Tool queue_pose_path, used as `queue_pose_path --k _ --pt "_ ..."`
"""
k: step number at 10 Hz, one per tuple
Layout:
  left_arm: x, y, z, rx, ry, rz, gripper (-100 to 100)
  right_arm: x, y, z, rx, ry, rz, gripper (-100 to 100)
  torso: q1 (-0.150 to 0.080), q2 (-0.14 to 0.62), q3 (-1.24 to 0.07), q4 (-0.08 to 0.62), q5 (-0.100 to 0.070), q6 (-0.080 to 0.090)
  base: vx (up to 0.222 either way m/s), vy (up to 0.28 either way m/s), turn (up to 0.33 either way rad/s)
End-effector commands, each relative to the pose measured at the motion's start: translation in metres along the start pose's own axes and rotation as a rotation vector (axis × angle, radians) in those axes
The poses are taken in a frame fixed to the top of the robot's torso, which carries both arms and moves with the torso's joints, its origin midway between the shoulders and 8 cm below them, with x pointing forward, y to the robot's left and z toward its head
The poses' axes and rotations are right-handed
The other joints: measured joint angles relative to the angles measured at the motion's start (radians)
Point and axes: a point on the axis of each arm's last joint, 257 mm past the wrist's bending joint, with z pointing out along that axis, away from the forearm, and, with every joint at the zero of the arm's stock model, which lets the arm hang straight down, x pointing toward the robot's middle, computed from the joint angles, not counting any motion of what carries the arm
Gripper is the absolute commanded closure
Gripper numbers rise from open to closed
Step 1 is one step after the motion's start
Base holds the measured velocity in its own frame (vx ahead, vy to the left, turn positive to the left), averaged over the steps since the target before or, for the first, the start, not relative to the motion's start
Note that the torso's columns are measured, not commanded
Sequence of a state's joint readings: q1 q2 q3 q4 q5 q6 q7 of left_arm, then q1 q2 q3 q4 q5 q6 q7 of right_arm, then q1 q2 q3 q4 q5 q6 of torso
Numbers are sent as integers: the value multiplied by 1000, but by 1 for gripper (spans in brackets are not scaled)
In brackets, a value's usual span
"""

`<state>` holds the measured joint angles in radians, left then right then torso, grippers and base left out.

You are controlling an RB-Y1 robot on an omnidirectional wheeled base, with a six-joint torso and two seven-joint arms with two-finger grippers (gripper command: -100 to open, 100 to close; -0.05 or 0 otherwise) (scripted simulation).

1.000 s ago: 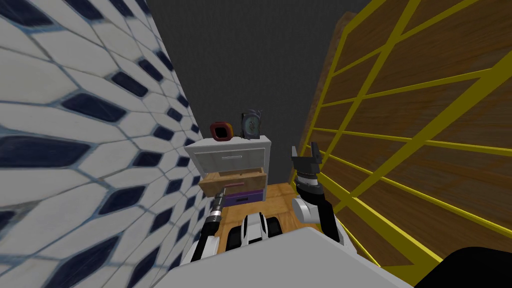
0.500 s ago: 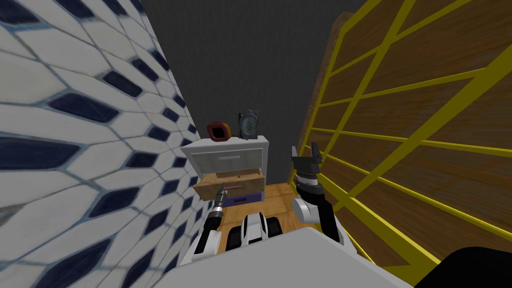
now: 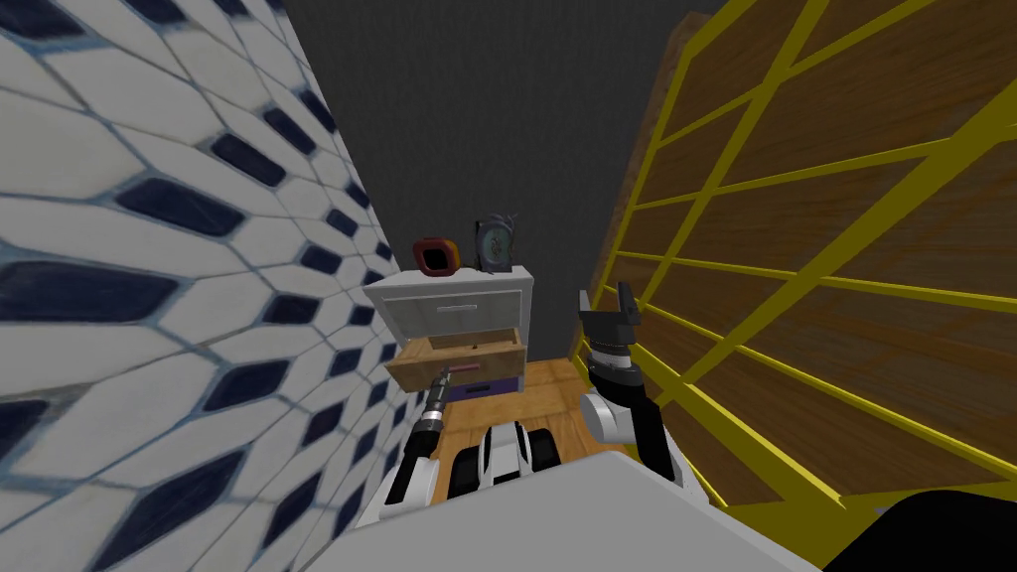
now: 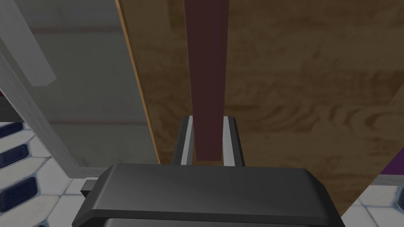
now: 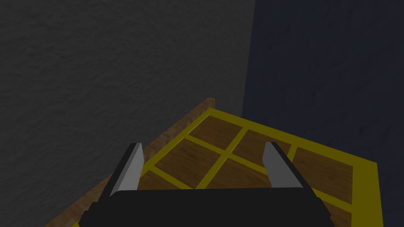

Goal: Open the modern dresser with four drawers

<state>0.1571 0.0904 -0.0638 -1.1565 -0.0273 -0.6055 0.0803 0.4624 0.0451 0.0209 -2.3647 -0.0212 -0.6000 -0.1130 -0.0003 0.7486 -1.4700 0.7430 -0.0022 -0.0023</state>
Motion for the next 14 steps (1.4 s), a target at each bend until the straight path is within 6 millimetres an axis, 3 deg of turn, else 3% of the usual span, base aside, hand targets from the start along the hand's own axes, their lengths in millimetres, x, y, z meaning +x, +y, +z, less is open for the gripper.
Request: queue_pose_path --k 1,9,10,11,14 --pt "-2 -10 12 -2 2 0 -100 0 0 0 0 0 0 0 -3 -1 -1 0 0 0 -132 -15 20" --pt "-9 -53 56 -2 7 -5 -100 0 0 0 0 0 0 0 -2 -4 -2 1 -1 2 -46 -6 2" --pt "-10 -40 50 -24 4 -6 -100 0 0 0 0 0 0 0 -3 -1 -1 3 -2 1 -19 -1 -3" --pt "-10 -37 50 -32 3 -7 0 0 0 0 0 0 0 0 -3 -3 -2 1 -1 2 0 0 0" --pt "-11 -31 46 -49 1 -8 0 0 0 0 0 0 0 0 -1 -9 -5 -3 1 2 0 0 0"
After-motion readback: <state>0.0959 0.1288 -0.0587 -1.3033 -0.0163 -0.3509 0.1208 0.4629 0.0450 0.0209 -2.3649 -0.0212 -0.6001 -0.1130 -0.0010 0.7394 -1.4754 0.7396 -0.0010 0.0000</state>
